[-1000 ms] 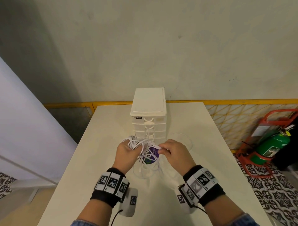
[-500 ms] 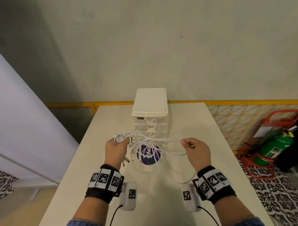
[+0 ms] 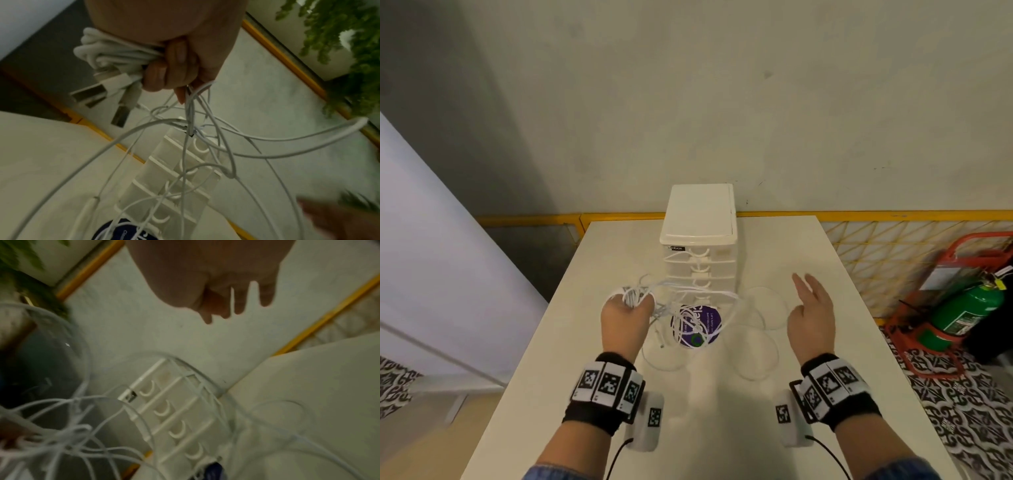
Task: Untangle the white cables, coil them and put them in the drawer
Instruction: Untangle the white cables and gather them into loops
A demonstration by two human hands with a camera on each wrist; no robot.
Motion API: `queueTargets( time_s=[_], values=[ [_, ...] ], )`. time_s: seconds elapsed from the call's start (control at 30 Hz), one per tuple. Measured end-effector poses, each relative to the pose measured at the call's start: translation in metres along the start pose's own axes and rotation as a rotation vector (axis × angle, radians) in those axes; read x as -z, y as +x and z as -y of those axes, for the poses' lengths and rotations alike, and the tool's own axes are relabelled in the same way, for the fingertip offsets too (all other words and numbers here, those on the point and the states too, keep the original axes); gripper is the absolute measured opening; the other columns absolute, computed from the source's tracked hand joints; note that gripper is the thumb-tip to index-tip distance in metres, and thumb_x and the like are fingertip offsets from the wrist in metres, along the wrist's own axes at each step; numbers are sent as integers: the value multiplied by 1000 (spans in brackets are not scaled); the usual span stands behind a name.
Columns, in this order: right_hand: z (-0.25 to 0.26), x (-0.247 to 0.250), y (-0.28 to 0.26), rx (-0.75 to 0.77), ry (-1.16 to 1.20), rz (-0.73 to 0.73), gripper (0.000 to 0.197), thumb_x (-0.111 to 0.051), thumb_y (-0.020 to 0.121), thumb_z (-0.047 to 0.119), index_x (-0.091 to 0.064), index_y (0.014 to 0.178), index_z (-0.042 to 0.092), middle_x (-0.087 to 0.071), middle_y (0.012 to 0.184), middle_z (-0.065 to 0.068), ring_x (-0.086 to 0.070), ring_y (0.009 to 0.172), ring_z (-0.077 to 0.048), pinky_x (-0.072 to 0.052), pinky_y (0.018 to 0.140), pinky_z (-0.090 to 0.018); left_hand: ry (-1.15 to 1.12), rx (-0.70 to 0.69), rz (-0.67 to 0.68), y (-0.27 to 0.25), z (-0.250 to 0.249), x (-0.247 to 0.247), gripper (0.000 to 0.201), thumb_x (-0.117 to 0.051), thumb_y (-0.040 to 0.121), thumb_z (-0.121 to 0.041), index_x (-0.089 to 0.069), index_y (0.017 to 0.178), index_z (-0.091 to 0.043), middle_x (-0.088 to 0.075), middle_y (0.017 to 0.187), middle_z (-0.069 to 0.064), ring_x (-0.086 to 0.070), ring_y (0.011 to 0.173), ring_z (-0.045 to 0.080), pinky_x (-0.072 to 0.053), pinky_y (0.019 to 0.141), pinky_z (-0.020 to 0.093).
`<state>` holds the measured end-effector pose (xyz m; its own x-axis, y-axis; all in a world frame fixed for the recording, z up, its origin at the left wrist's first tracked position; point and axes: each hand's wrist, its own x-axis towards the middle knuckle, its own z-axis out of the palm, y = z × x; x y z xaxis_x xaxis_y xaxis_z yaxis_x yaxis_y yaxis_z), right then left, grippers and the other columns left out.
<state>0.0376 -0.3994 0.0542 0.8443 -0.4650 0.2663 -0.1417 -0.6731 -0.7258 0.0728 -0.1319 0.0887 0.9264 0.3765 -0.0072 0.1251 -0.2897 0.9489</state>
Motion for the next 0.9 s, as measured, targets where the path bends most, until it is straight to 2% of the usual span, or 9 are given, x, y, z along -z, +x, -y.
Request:
queueTargets(
  time_s=[0.07, 0.17, 0.23, 0.3, 0.4, 0.53, 0.6, 0.73, 0.9],
  values=[
    [29, 8, -1, 167, 202, -41, 46, -41, 89, -7, -57, 125, 17, -50, 134, -3, -43, 124, -15, -32, 105, -26, 51, -72, 22, -4, 0, -4, 19, -64, 78, -8, -52, 66, 1, -53, 60, 12, -45, 54, 23, -46, 56, 42],
    [65, 6, -8, 412, 201, 206, 28, -48, 96, 21, -61, 121, 19, -62, 120, 3, -54, 108, -7, -40, 98, -25, 112, -191, 82, -15, -4, -12, 29, -66, 77, -8, -44, 58, -9, -49, 55, 7, -43, 50, 23, -40, 54, 34],
    [75, -5, -15, 392, 75, 443, 36, -52, 93, 38, -58, 125, 22, -62, 118, 2, -57, 105, -10, -43, 95, -27, 174, -253, 103, -23, -8, -16, 28, -68, 76, -10, -45, 60, -7, -48, 56, 5, -44, 52, 20, -38, 54, 31],
    [73, -19, -20, 377, -47, 519, 38, -56, 90, 40, -58, 125, 27, -65, 102, -2, -60, 94, -17, -45, 83, -27, 204, -298, 97, -26, -8, -18, 28, -69, 75, -11, -46, 61, -4, -48, 57, 4, -46, 55, 21, -38, 56, 30],
    [65, -28, -24, 371, -10, 457, 27, -59, 89, 31, -66, 115, 29, -60, 78, 3, -56, 74, -13, -38, 67, -23, 213, -284, 96, -25, -5, -15, 27, -70, 75, -14, -52, 66, 3, -54, 62, 12, -54, 63, 31, -45, 62, 38],
    [42, -20, -17, 196, 293, 231, 17, -64, 86, 17, -74, 97, 24, -66, 80, 18, -60, 71, -1, -48, 74, -19, 157, -222, 39, -14, -3, -2, 24, -67, 77, -18, -52, 67, -3, -57, 63, 10, -53, 58, 26, -47, 59, 37],
    [29, -12, -11, 85, 340, 158, 17, -62, 87, 14, -74, 92, 26, -68, 77, 15, -62, 71, -7, -52, 75, -28, 126, -203, -7, -5, -3, 6, 22, -66, 79, -12, -51, 64, -4, -54, 61, 8, -49, 56, 24, -43, 58, 34],
    [13, -6, -9, 5, 241, 119, 17, -59, 89, 18, -74, 89, 24, -63, 66, 9, -60, 69, -11, -46, 70, -24, 153, -207, -13, 3, -3, 10, 18, -65, 80, -14, -60, 79, 3, -60, 73, 11, -52, 67, 25, -44, 66, 32],
    [-4, -4, -8, -116, 292, 70, 16, -59, 90, 18, -73, 88, 26, -65, 67, 8, -58, 64, -3, -48, 72, -26, 214, -259, 1, 3, -6, 10, 19, -65, 81, -13, -56, 74, 2, -56, 66, 12, -51, 61, 25, -39, 59, 30]
  ],
)
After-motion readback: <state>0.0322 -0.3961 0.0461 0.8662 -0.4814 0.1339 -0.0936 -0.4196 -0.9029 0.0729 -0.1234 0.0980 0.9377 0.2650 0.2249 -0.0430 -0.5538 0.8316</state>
